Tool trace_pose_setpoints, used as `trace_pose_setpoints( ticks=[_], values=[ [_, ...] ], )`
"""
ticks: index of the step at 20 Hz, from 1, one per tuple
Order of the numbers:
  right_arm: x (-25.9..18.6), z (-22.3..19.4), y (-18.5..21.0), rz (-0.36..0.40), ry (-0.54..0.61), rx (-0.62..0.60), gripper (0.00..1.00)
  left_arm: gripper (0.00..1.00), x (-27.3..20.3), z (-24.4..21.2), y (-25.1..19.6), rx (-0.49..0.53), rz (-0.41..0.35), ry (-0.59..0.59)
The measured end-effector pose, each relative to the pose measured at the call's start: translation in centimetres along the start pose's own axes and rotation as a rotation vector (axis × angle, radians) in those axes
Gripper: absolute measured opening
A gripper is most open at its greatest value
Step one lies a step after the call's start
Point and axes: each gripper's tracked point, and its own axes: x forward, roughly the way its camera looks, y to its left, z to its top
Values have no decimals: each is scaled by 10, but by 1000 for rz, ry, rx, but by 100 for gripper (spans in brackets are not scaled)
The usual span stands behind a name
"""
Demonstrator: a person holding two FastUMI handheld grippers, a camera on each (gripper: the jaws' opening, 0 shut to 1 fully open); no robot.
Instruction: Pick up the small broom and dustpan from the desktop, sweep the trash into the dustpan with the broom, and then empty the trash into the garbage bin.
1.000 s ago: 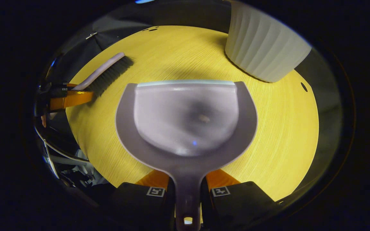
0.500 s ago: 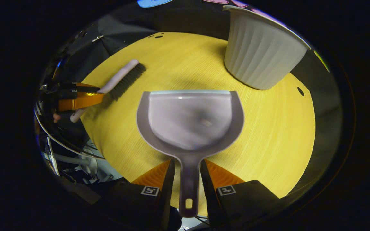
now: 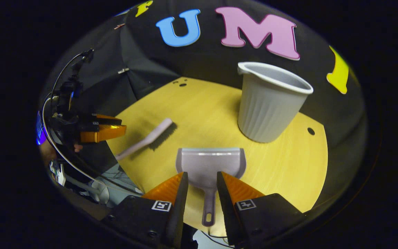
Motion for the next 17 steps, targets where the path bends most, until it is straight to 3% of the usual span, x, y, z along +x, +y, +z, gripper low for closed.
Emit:
trace_pose_setpoints(
  ticks=[1,6,8,10,15,17],
  values=[
    [-4,10,5,6,-44,-12,53,44,-11,11,-4,2,0,-39],
    [-19,36,13,27,-150,-45,53,47,-58,47,-15,-5,25,-230],
    [-22,49,18,43,-190,-39,53,44,-69,48,-20,-41,27,-251],
    [-26,54,20,53,-218,-44,52,47,-78,45,-19,-68,43,-260],
    [-28,55,32,80,-229,-78,53,44,-87,31,-14,-110,81,-268],
    [-29,55,37,93,-231,-92,52,47,-90,29,-13,-134,88,-268]
  ],
)
